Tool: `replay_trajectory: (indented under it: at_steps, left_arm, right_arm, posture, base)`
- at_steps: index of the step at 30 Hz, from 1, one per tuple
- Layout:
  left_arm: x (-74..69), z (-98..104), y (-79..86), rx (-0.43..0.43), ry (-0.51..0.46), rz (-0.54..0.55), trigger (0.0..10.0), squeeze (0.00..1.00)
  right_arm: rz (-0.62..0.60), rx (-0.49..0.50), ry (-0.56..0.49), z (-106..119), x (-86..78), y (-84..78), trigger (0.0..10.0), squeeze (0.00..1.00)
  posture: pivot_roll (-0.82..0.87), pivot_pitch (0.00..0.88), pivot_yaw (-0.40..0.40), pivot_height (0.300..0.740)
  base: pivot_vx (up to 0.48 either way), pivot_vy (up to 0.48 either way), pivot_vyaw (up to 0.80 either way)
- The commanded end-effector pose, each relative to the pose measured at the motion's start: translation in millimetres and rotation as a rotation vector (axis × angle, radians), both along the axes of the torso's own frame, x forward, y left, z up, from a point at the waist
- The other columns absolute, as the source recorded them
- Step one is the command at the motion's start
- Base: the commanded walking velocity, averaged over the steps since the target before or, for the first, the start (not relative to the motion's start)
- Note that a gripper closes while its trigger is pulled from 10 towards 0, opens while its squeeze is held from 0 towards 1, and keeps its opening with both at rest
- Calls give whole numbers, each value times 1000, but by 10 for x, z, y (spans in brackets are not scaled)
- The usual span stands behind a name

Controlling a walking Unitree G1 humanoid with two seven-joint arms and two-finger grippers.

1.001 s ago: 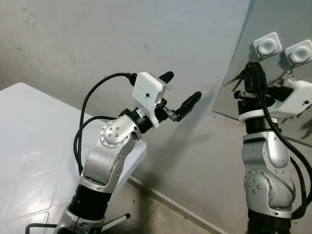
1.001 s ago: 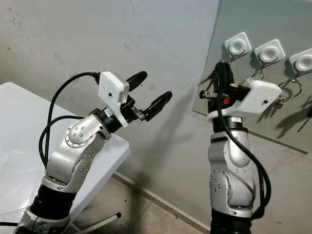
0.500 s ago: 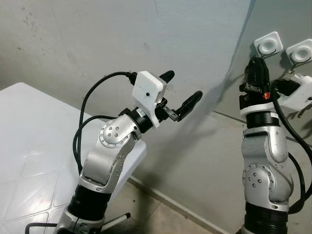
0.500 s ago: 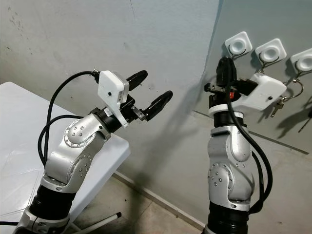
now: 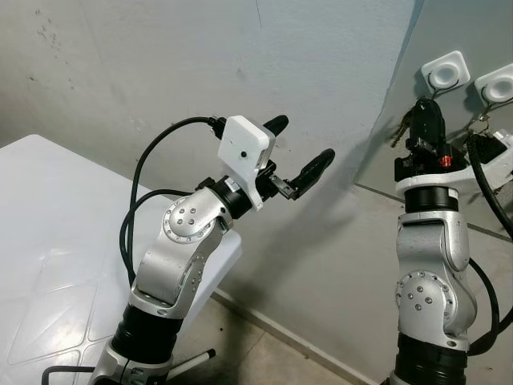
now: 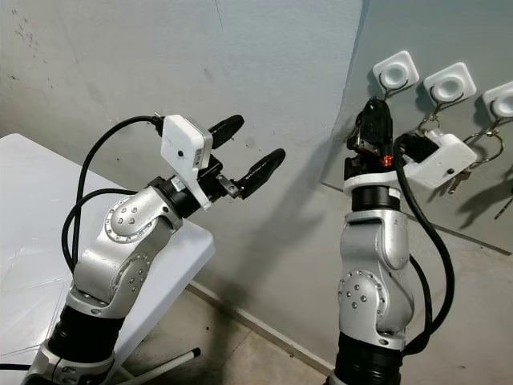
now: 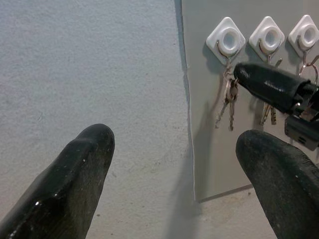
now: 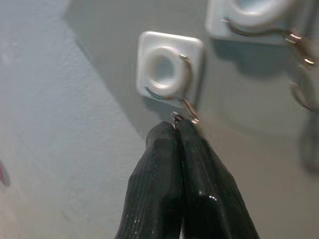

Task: Hang keys on a hook

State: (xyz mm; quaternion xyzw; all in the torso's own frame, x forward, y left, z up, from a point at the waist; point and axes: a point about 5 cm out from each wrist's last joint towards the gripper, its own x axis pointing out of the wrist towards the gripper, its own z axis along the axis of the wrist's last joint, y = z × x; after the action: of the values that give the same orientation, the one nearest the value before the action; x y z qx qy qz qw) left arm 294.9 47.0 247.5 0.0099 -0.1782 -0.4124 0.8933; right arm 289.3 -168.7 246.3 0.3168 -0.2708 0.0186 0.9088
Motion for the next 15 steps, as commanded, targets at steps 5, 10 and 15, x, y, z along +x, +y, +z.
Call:
replay_trajectory:
  at_steps: [5, 10, 15]
  left_arm:
    - [-25, 44, 2, -11, -10, -8, 10000, 0]
    - [-30, 41, -2, -9, -8, -9, 10000, 0]
    - [-28, 41, -3, -10, -6, -9, 10000, 0]
  right_arm:
    - [-17, 75, -40, 26, -58, -74, 10000, 0]
    - [6, 67, -65, 53, -80, -59, 10000, 0]
    - [38, 50, -87, 79, -96, -12, 10000, 0]
  posture:
    - [-62, 37, 20, 740]
    - [-62, 39, 19, 740]
    - [-63, 40, 17, 740]
  base:
    - [0, 0, 0]
    - [0, 0, 0]
    - [0, 0, 0]
